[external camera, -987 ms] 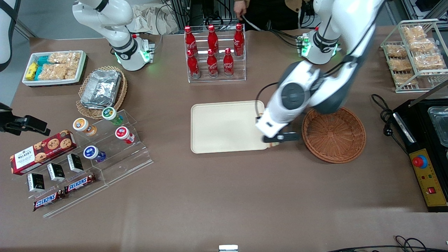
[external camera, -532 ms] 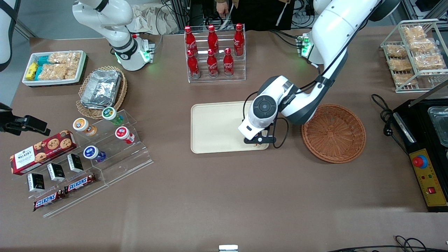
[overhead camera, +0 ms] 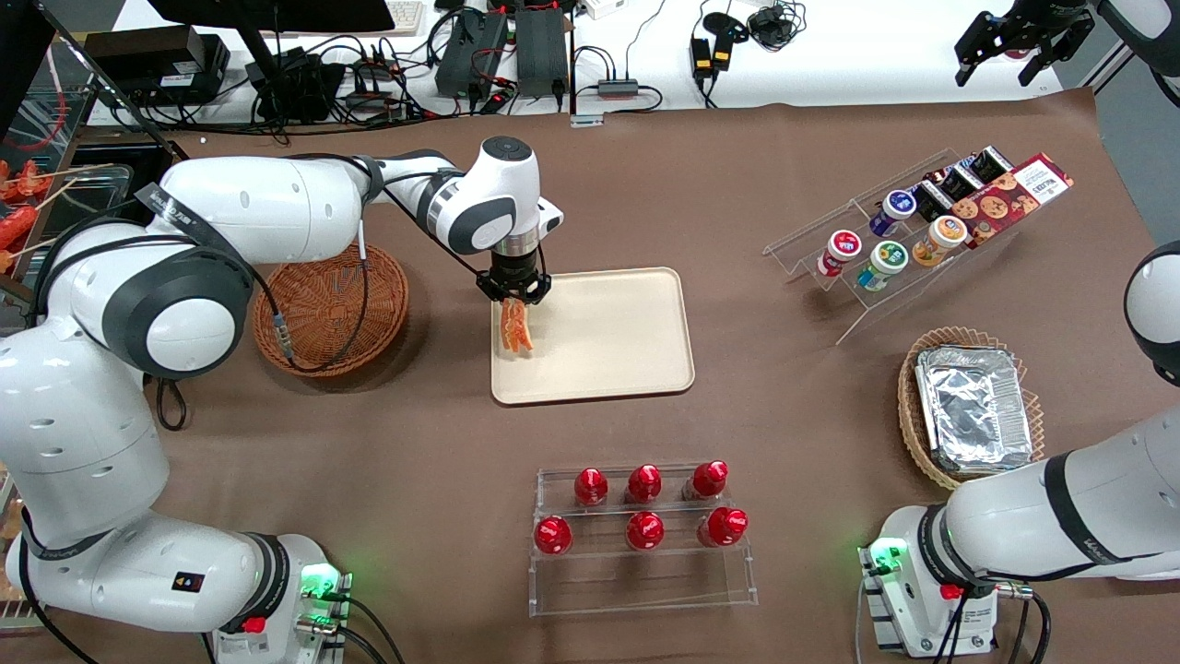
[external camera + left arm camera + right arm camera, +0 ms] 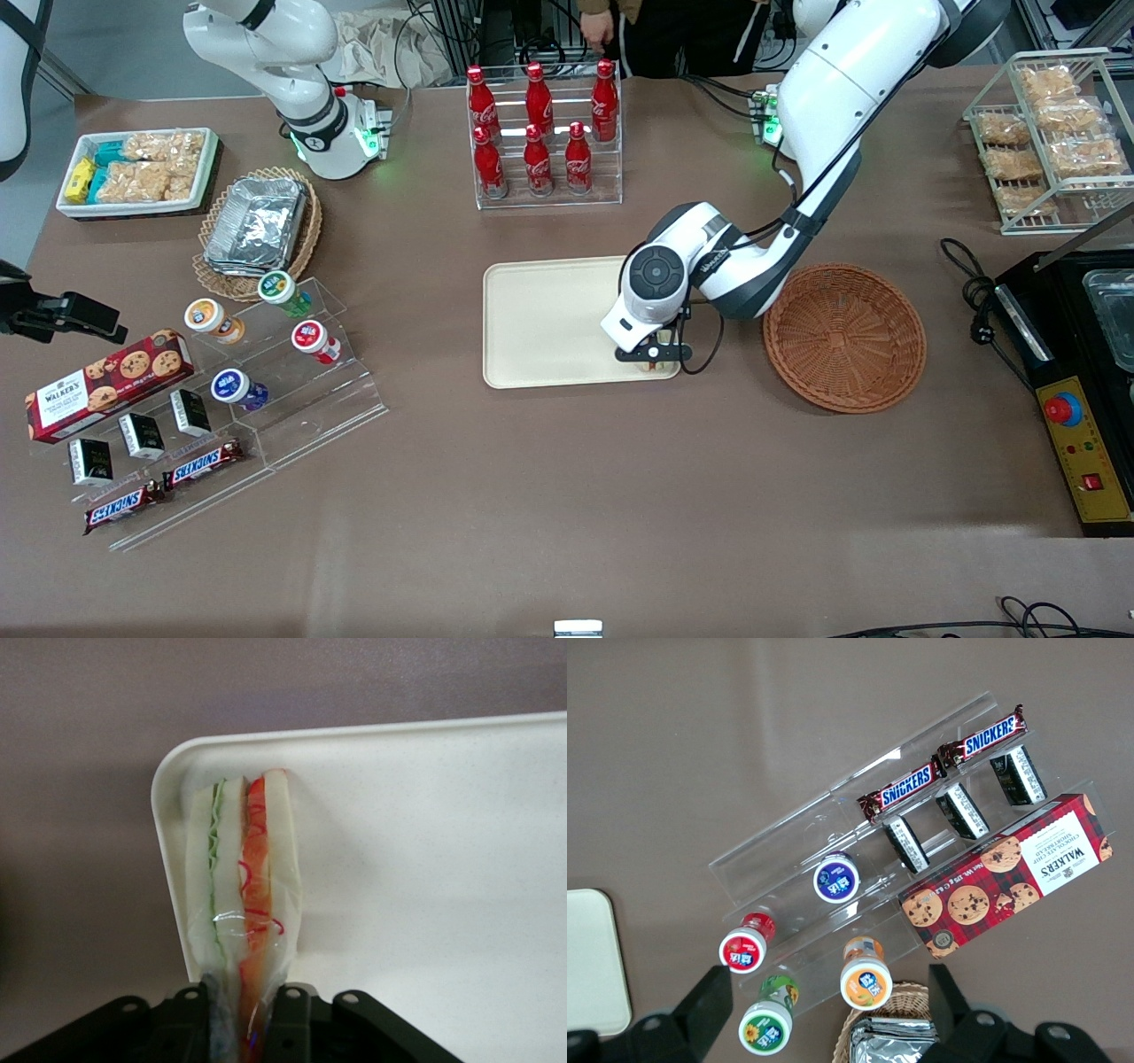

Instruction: Place sandwich from basket to tray

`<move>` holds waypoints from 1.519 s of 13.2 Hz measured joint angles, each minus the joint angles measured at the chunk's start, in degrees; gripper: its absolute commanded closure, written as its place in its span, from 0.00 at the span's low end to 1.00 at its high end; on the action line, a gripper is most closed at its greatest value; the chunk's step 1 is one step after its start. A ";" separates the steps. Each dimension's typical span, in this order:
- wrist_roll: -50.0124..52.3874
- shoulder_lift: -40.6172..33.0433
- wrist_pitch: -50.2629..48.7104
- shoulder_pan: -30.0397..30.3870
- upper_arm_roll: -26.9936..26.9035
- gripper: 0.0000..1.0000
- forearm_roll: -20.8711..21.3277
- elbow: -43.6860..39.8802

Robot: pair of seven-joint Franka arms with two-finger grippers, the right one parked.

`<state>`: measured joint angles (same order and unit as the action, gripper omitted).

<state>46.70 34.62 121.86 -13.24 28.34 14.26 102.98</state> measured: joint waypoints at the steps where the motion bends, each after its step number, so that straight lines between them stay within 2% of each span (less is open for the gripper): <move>1: 0.06 -0.05 -0.22 0.02 -0.01 0.00 0.21 -0.10; 7: -1.39 -3.39 -12.13 3.92 -0.30 0.00 1.34 -8.77; 13: -16.45 -11.62 -23.15 14.98 -0.45 0.00 1.35 -15.56; 16: -24.60 -14.48 -26.27 20.91 -0.95 0.00 -1.09 -17.74; 18: -29.48 -15.80 -27.64 21.18 -5.81 0.00 -4.87 -19.66; 20: -35.83 -17.10 -27.80 18.23 -14.72 0.00 -10.52 -20.51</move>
<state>10.86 17.52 94.06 4.99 13.62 3.74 82.46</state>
